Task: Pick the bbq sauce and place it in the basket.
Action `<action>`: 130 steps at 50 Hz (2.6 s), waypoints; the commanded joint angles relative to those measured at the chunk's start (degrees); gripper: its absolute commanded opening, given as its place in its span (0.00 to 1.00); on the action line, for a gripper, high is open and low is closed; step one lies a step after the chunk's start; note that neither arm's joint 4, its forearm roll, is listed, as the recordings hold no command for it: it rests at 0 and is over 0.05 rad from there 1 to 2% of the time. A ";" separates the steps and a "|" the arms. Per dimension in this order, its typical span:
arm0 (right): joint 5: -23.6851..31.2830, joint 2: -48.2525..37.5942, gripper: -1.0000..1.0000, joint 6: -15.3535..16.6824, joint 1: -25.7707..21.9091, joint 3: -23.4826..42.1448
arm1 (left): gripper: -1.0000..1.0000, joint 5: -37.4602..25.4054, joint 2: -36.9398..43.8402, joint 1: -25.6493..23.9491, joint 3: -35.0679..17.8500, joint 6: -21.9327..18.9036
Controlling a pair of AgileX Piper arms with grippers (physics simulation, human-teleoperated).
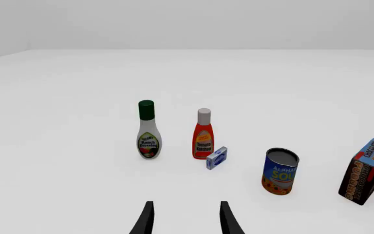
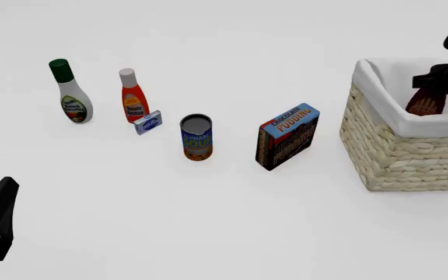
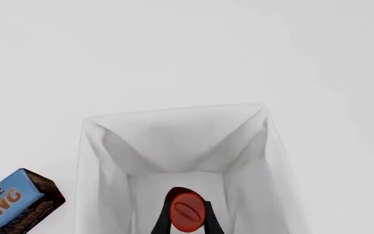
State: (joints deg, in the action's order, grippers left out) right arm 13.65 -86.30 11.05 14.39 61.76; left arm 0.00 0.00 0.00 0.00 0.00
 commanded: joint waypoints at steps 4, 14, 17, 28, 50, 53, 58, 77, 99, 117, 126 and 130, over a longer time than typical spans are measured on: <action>-1.24 -1.76 0.00 -0.99 -0.03 0.41 | 1.00 0.00 0.00 0.00 0.00 0.00; -1.53 -2.60 0.00 -1.15 -0.55 0.63 | 1.00 0.00 0.00 0.00 0.00 0.00; -1.77 -2.97 0.00 -1.21 -0.68 0.63 | 1.00 0.00 0.00 0.00 0.00 0.00; -2.00 -3.72 0.00 -1.30 -0.81 0.62 | 1.00 0.00 0.00 0.00 0.00 0.00; -1.44 -3.59 1.00 -0.92 -1.09 1.33 | 1.00 0.00 0.00 0.00 0.00 0.00; -1.20 -3.16 1.00 -0.92 -1.11 1.36 | 1.00 0.00 0.00 0.00 0.00 0.00; -0.77 -2.47 1.00 -0.96 -1.30 1.54 | 1.00 0.00 0.00 0.00 0.00 0.00; 4.54 2.78 1.00 -0.22 -2.26 5.41 | 1.00 0.00 0.00 0.00 0.00 0.00; 10.07 10.44 1.00 0.72 -3.71 8.12 | 1.00 0.00 0.00 0.00 0.00 0.00; 13.15 15.86 1.00 0.53 -4.59 9.64 | 1.00 0.00 0.00 0.00 0.00 0.00; 15.81 20.15 1.00 -0.28 -6.20 12.18 | 1.00 0.00 0.00 0.00 0.00 0.00; 16.02 21.31 1.00 -0.36 -6.56 12.05 | 1.00 0.00 0.00 0.00 0.00 0.00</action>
State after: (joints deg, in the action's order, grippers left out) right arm 27.98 -68.46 11.13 8.93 72.65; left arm 0.00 0.00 0.00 0.00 0.00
